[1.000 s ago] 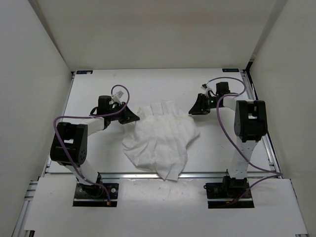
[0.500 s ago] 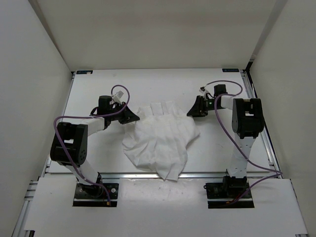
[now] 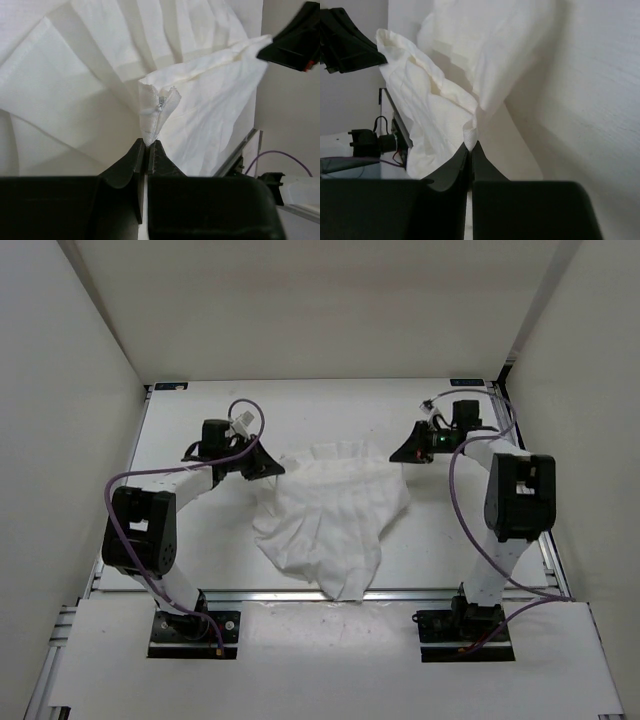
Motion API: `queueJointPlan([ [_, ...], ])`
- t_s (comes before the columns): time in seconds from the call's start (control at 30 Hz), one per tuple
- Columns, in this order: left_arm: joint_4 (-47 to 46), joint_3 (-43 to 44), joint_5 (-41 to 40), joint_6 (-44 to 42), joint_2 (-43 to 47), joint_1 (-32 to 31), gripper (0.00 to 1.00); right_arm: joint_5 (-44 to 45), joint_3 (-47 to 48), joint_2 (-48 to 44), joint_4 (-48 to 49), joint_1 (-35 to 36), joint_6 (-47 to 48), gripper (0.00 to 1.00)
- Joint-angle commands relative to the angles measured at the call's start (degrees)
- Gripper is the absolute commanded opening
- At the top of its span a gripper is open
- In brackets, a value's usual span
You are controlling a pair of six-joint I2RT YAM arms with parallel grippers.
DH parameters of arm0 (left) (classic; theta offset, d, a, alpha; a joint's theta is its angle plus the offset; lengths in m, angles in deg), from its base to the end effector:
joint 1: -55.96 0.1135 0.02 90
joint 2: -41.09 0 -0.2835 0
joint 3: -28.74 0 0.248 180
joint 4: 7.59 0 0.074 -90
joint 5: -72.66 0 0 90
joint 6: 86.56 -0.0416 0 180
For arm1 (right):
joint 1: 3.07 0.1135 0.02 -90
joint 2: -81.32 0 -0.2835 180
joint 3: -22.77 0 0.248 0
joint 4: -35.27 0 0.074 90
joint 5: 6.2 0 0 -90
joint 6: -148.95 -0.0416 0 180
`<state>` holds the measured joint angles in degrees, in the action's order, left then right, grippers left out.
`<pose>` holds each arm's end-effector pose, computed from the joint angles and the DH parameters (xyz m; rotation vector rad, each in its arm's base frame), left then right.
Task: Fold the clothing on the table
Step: Flatten the skirt out
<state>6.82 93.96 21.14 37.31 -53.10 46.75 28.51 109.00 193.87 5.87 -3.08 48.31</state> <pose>0.3267 -0.0792 0.2029 -0.1584 2.3990 -1.1480 0.4060 0.0341 0.1846 -0.1594 2.3676 1.2887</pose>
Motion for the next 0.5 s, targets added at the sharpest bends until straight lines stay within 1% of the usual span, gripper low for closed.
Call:
queueJointPlan([
  [0.0, 9.87, 10.55, -3.66, -5.74, 5.24, -0.20, 0.00, 3.16, 4.05, -11.64, -2.87, -2.27, 2.71, 0.00],
  [0.07, 13.55, 14.41, -6.74, -7.67, 7.00, 0.33, 0.00, 4.83, 5.90, -13.49, -5.07, -2.97, 2.81, 0.00],
  [0.1, 14.88, 14.95, -7.53, -7.59, 6.83, 1.29, 0.00, 5.10, 6.43, -14.02, -5.86, -3.15, 2.55, 0.00],
  [0.2, 15.33, 13.30, -6.32, -4.79, 7.71, 4.63, 0.00, 4.31, 6.00, -16.56, -7.45, -2.80, 1.67, 0.00],
  [0.27, 11.49, 6.91, -2.20, -2.33, 10.59, 6.48, 0.00, 4.39, 5.04, -18.93, -11.30, -2.02, 3.07, 0.00],
  [0.3, 9.11, 3.13, -0.53, -0.92, 11.74, 7.10, 0.00, 4.57, 4.86, -20.17, -11.76, -1.23, 3.60, 0.00],
  [0.33, 7.96, 1.44, 0.62, -0.13, 14.27, 7.97, 0.00, 5.01, 3.37, -22.35, -12.80, -0.78, 4.47, 0.00],
  [0.37, 6.99, -1.10, 2.55, -0.20, 16.65, 7.20, 0.00, 5.01, 1.71, -25.60, -14.29, -0.43, 5.18, 0.00],
  [0.4, 7.50, -2.17, 5.35, -0.73, 18.67, 6.58, 0.00, 4.40, -0.14, -27.19, -16.05, 0.70, 5.62, 0.00],
  [0.47, 8.46, -3.06, 11.50, -1.52, 21.84, 3.43, 0.00, 1.60, -3.30, -34.47, -17.03, 2.29, 6.50, 0.00],
])
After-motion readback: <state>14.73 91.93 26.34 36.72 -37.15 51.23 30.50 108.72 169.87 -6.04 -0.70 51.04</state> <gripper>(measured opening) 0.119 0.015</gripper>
